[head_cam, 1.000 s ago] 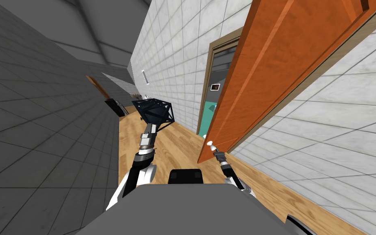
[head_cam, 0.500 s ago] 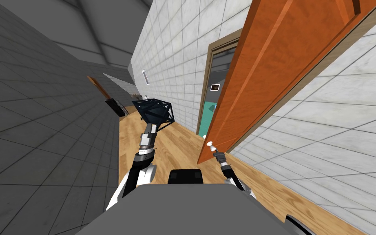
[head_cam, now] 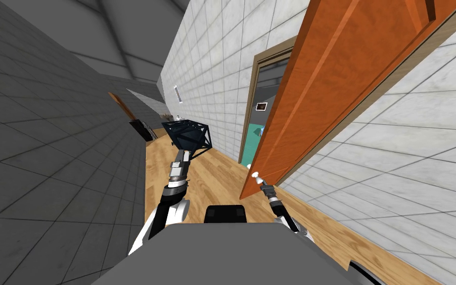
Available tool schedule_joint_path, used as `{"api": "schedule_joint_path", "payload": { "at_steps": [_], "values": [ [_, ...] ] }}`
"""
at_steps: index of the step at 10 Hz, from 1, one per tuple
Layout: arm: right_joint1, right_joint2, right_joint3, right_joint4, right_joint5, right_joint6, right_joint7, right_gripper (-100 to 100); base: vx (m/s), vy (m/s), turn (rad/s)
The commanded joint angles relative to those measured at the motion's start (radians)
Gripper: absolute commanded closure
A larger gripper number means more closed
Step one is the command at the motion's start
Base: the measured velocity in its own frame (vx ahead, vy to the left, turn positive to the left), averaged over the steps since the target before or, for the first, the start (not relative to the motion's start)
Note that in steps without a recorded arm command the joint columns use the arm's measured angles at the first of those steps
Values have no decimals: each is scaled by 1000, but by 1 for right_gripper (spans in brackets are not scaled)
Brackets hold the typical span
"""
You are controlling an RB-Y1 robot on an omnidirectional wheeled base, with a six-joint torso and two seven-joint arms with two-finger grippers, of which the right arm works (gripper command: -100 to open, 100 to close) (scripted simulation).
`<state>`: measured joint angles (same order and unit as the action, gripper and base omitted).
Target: Pull the door open
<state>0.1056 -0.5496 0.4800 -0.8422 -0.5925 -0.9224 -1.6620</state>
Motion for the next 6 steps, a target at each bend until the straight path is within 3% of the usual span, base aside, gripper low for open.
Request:
{"api": "schedule_joint_path", "payload": {
  "at_steps": [1, 2, 3, 6],
  "values": [
    [-2, -10, 7, -11, -7, 15, -27, -100, 62, 109, -16],
    [2, -13, -2, -1, -9, 17, -16, -100, 33, 28, -36],
    [2, -13, -2, -1, -9, 17, -16, 100, 3, -23, 13],
    [2, -13, -2, -1, -9, 17, -16, 100, -4, -12, 5]
  ]
}}
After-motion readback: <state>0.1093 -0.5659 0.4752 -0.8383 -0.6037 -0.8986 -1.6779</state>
